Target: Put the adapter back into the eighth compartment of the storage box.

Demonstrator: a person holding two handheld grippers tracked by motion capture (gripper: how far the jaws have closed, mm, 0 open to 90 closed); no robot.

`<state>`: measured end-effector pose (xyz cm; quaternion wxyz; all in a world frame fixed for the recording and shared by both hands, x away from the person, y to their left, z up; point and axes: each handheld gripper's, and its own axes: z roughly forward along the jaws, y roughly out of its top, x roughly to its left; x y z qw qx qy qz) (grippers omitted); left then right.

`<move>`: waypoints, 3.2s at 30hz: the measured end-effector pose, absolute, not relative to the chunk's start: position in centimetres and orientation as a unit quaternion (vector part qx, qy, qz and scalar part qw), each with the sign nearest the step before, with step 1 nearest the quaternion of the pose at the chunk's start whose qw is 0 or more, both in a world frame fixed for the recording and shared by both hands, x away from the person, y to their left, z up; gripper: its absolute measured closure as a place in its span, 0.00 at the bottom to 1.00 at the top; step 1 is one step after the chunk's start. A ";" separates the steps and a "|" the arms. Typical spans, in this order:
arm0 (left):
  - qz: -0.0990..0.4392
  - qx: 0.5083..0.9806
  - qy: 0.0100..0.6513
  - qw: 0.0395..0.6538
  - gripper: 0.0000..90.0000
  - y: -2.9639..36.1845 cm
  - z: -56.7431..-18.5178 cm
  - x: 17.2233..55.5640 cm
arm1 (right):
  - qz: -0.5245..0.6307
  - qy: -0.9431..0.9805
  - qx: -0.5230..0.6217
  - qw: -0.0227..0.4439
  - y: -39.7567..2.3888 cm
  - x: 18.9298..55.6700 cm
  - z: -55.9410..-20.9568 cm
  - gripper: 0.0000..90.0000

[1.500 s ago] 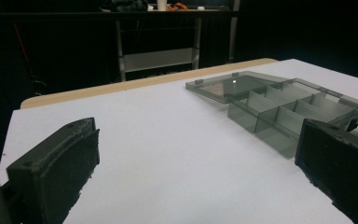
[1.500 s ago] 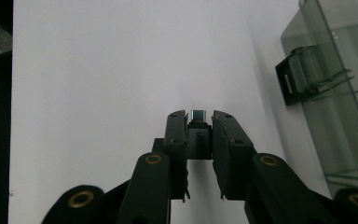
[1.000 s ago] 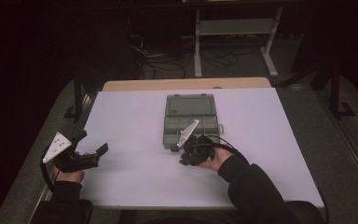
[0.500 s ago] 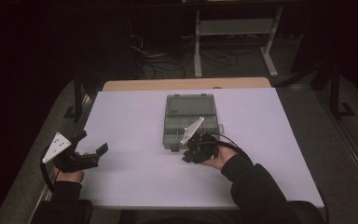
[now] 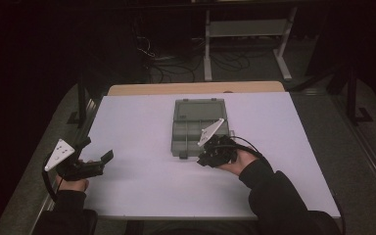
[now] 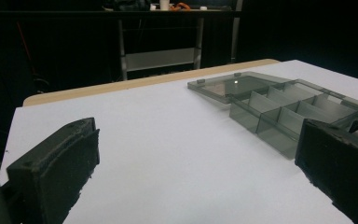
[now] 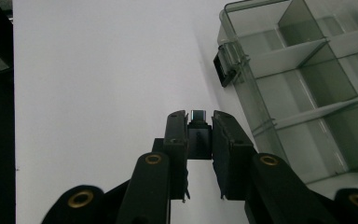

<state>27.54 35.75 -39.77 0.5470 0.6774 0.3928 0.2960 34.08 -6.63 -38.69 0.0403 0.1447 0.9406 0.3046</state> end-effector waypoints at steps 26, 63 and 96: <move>0.294 0.677 0.397 0.546 0.00 35.8 -39.8 27.6 | 0.318 0.930 0.173 0.061 -9.6 35.6 -36.6 0.83; 0.295 0.677 0.396 0.546 0.00 35.8 -39.8 27.6 | 0.330 0.910 0.241 0.066 -12.9 39.6 -37.9 0.83; 0.294 0.678 0.395 0.546 0.00 35.8 -39.8 27.6 | 0.276 0.923 0.263 0.053 -12.3 41.4 -40.6 0.83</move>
